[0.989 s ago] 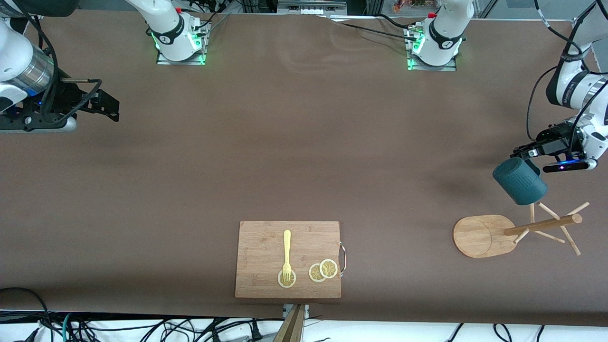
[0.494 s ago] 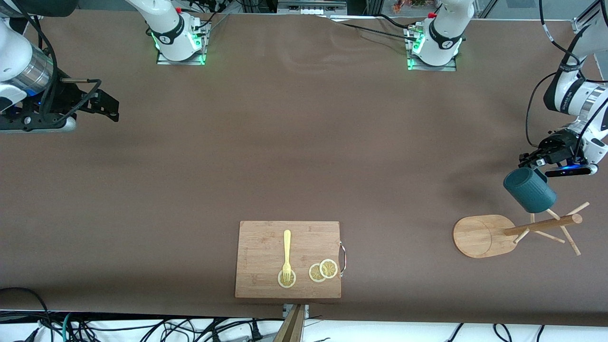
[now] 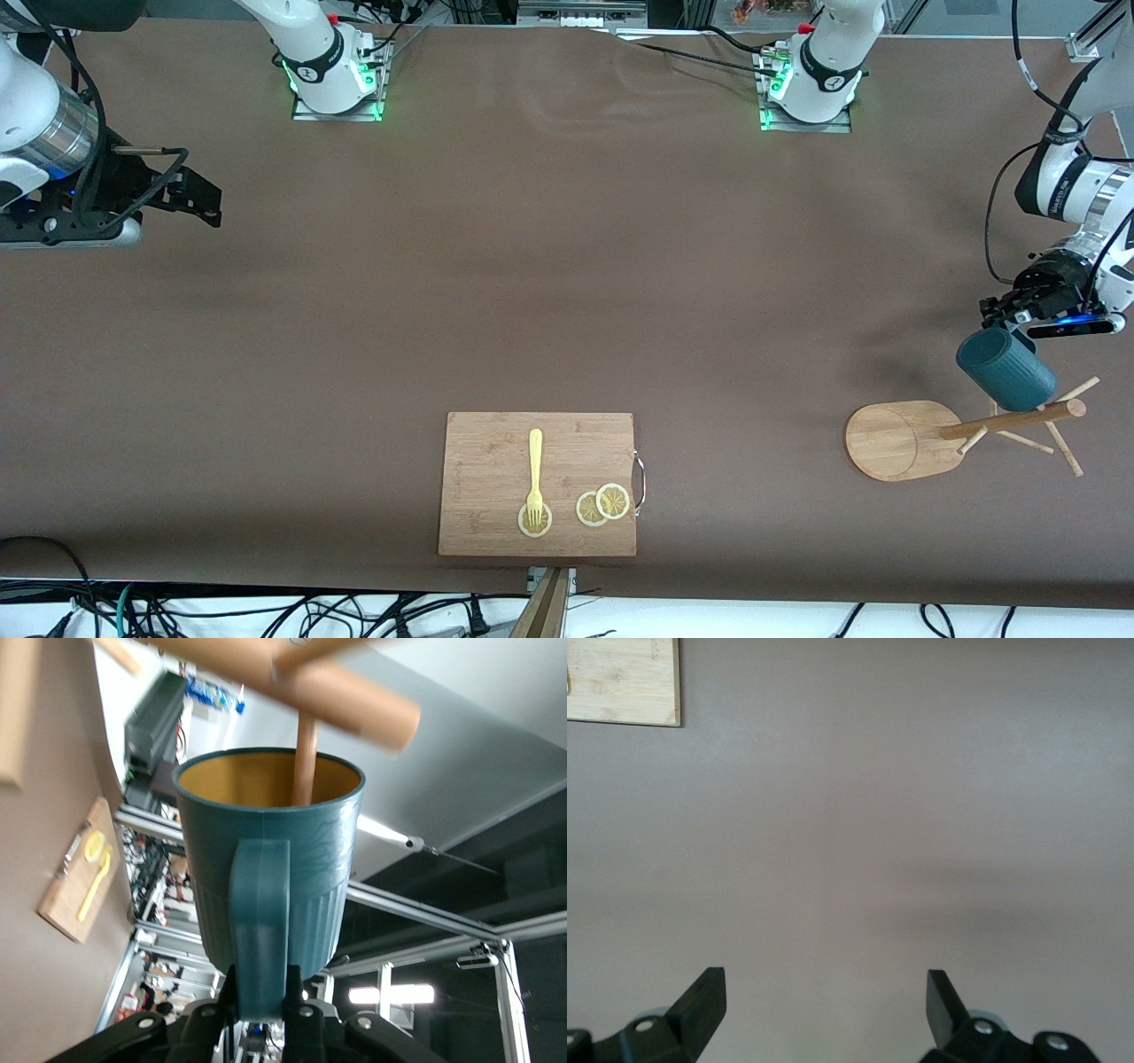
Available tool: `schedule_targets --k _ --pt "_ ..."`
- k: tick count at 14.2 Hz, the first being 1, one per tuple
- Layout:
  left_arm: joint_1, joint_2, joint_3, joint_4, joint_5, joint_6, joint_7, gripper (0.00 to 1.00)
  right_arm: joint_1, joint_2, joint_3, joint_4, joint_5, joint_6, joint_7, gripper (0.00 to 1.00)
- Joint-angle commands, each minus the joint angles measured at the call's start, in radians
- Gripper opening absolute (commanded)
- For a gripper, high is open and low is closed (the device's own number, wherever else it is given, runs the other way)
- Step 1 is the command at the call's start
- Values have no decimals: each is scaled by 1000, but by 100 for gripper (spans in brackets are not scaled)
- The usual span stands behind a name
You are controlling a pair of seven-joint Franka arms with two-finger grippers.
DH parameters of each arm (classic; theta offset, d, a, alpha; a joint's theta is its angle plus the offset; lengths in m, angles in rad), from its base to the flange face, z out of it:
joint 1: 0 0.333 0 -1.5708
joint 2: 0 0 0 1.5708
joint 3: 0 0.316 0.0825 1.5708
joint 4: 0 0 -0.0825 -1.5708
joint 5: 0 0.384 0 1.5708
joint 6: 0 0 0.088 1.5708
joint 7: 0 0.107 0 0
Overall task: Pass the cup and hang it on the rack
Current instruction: 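Lower the mug handle onto a rack peg and open the left gripper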
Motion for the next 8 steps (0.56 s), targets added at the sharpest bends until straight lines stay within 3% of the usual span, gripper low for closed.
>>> schedule_targets --k 1,3,5,6,7,8 --pt "26 42 -11 69 -10 18 9 0 -2 -3 -3 9 18 0 -10 100" --pt "24 64 -11 75 -11 40 16 4 -2 -3 -3 9 18 0 -10 100" --pt "21 70 -11 95 -4 54 16 37 -2 -3 -3 12 23 0 -10 100" --pt "20 72 -11 95 -8 58 18 43 -2 -3 -3 9 23 0 -10 100" --pt "20 70 -12 95 -8 58 21 78 -2 -3 -3 9 23 0 -10 100" --pt "18 70 -14 95 -8 60 38 100 -2 -3 -3 9 23 0 -10 100"
